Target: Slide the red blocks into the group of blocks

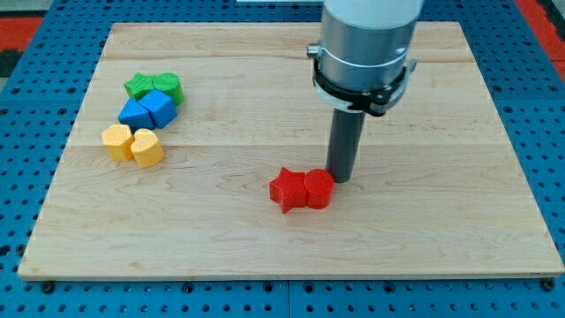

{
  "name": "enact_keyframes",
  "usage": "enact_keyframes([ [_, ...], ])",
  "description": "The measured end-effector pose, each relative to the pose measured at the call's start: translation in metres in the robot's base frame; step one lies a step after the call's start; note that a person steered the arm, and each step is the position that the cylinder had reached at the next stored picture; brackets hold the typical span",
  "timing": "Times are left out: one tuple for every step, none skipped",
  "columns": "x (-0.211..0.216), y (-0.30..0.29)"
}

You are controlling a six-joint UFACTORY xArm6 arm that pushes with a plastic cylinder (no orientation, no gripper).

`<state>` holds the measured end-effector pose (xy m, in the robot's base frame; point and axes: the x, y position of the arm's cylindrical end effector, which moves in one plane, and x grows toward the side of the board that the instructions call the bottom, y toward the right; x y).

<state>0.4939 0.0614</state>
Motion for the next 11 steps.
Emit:
enact_keyframes([
  [0.042, 0.032],
  [0.057, -0.012],
  [0.034, -0.048],
  [-0.007, -0.077],
  [-0.042, -0.130],
  [-0.060, -0.155],
  [-0.048, -0.045],
  [0.009, 0.023],
  [0.010, -0.007],
  [-0.056, -0.084],
  [-0.079, -0.150],
])
